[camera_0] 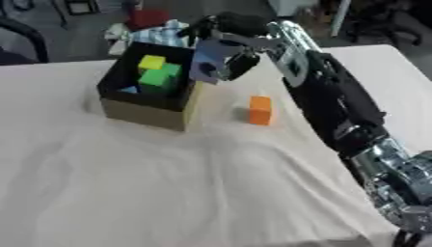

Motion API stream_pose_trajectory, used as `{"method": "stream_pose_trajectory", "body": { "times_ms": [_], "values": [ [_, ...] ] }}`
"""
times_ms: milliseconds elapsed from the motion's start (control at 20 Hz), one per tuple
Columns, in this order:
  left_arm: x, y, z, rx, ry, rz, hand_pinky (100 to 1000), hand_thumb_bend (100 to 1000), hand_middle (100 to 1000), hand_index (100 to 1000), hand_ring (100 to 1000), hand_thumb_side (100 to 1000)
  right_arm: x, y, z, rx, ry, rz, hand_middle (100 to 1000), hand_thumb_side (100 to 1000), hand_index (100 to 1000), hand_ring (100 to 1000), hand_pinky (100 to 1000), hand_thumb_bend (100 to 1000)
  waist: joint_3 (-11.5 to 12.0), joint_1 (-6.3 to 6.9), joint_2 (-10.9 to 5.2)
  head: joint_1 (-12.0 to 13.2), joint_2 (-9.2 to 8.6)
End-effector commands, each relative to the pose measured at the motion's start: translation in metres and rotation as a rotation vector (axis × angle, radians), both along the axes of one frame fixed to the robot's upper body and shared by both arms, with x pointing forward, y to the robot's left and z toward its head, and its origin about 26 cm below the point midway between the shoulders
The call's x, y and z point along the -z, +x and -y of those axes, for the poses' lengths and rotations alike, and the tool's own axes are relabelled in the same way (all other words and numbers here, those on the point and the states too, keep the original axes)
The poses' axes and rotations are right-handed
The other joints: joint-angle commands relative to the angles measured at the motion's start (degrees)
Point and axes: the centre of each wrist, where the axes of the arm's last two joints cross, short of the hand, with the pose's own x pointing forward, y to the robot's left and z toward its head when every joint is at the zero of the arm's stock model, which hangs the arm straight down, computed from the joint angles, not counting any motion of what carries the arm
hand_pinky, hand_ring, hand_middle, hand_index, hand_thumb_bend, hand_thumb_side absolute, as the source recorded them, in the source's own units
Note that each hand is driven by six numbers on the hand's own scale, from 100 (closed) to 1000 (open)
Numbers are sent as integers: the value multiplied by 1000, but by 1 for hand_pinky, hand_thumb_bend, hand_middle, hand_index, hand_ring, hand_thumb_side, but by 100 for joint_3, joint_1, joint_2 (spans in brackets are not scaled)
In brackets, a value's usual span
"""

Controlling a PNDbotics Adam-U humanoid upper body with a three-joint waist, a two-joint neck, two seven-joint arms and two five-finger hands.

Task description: Pick up objects on the table and place them in the box.

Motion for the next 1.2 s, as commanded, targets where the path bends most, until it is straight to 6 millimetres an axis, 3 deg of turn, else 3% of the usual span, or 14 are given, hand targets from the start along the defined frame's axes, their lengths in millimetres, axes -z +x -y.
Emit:
{"method": "stream_pose_trajectory", "body": {
  "times_ms": [50, 450, 600, 750, 800, 900, 1050, 1200],
  "values": [
    [-10, -5, 9, 38, -20, 44, 852, 103, 617, 883, 614, 745, -6, 3, -10, 5, -10, 42, 733, 100, 962, 616, 757, 100, 78, 92, 22, -160, -86],
    [-10, -9, 17, 59, -47, 50, 852, 103, 613, 882, 612, 744, -2, 1, -33, -5, 42, 152, 783, 100, 967, 710, 765, 100, 293, 101, 66, -385, -89],
    [-10, -9, 17, 62, -52, 51, 851, 103, 612, 882, 610, 746, -7, -1, -38, -18, 54, 232, 803, 100, 972, 732, 767, 142, 328, 96, 71, -427, -91],
    [-10, -9, 18, 63, -55, 50, 852, 103, 611, 882, 610, 747, 0, 0, -40, -19, 37, 256, 873, 100, 1000, 821, 798, 110, 344, 90, 79, -447, -92],
    [-10, -9, 18, 64, -55, 50, 852, 103, 611, 882, 610, 747, 6, 0, -41, -15, 11, 244, 920, 124, 1000, 875, 830, 113, 347, 89, 82, -452, -92],
    [-10, -9, 18, 65, -56, 52, 852, 102, 610, 882, 610, 748, 16, 1, -40, -7, -31, 217, 972, 307, 1000, 960, 885, 134, 346, 87, 89, -452, -97],
    [-9, -9, 17, 61, -54, 47, 853, 102, 610, 882, 609, 751, 22, 3, -35, 12, -49, 196, 1000, 423, 1000, 987, 907, 163, 331, 78, 94, -448, -95],
    [-7, -9, 16, 61, -53, 42, 853, 102, 610, 883, 609, 753, 23, 4, -31, 33, -34, 192, 1000, 468, 1000, 990, 916, 170, 310, 70, 95, -434, -95]
  ]
}}
